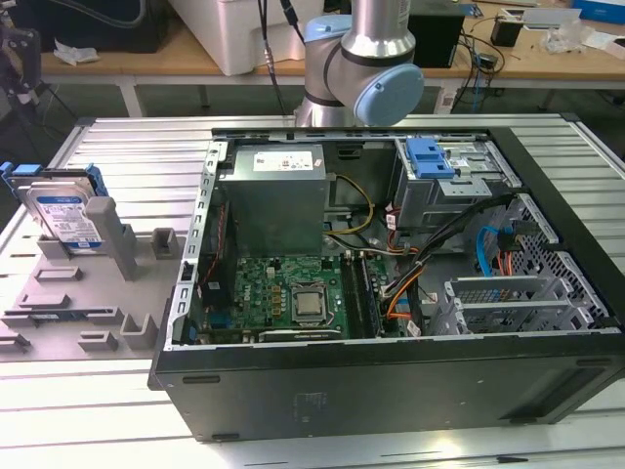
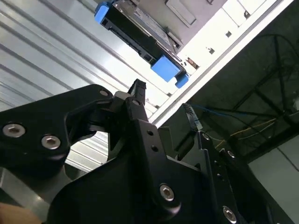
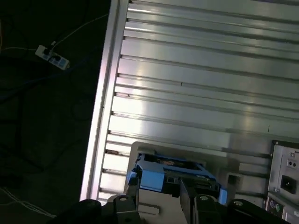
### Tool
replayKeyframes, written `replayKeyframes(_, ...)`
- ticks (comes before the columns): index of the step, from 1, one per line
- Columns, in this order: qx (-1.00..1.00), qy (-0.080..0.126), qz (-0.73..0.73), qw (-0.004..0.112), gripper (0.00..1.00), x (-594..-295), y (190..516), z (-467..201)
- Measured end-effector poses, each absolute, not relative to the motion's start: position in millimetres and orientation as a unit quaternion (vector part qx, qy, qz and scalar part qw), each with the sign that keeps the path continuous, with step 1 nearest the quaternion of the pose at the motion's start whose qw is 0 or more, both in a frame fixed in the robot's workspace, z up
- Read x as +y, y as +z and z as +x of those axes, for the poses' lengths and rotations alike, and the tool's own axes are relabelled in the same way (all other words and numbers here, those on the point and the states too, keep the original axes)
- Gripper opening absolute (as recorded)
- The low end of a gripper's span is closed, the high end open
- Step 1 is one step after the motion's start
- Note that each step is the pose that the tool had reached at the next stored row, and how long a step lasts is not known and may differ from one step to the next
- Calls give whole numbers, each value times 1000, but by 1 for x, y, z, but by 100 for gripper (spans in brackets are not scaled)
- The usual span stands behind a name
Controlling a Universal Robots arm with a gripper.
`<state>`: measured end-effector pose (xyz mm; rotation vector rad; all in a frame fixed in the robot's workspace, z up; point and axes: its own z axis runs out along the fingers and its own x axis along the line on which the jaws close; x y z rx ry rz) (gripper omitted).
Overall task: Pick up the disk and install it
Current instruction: 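Pick up the disk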
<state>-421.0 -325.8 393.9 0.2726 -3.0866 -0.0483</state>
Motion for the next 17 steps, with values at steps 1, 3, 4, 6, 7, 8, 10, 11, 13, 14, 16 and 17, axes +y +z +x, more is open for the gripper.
replayKeyframes(1,-994,-15,105,22,48,-326,394,-421)
replayKeyframes(3,-992,-15,124,22,48,-326,394,-421)
replayKeyframes(4,-991,-14,134,22,48,-326,394,-421)
replayKeyframes(6,-988,-14,152,23,48,-326,394,-421)
replayKeyframes(7,-987,-14,160,23,48,-326,394,-421)
replayKeyframes(8,-985,-14,169,23,48,-326,394,-421)
replayKeyframes(10,-982,-13,189,24,48,-326,394,-421)
replayKeyframes(11,-980,-12,198,24,48,-326,394,-421)
replayKeyframes(13,-976,-11,214,25,48,-326,394,-421)
replayKeyframes(14,-973,-11,231,25,48,-326,394,-421)
replayKeyframes(16,-964,-9,264,26,48,-326,394,-421)
replayKeyframes(17,-962,-9,272,26,48,-326,394,-421)
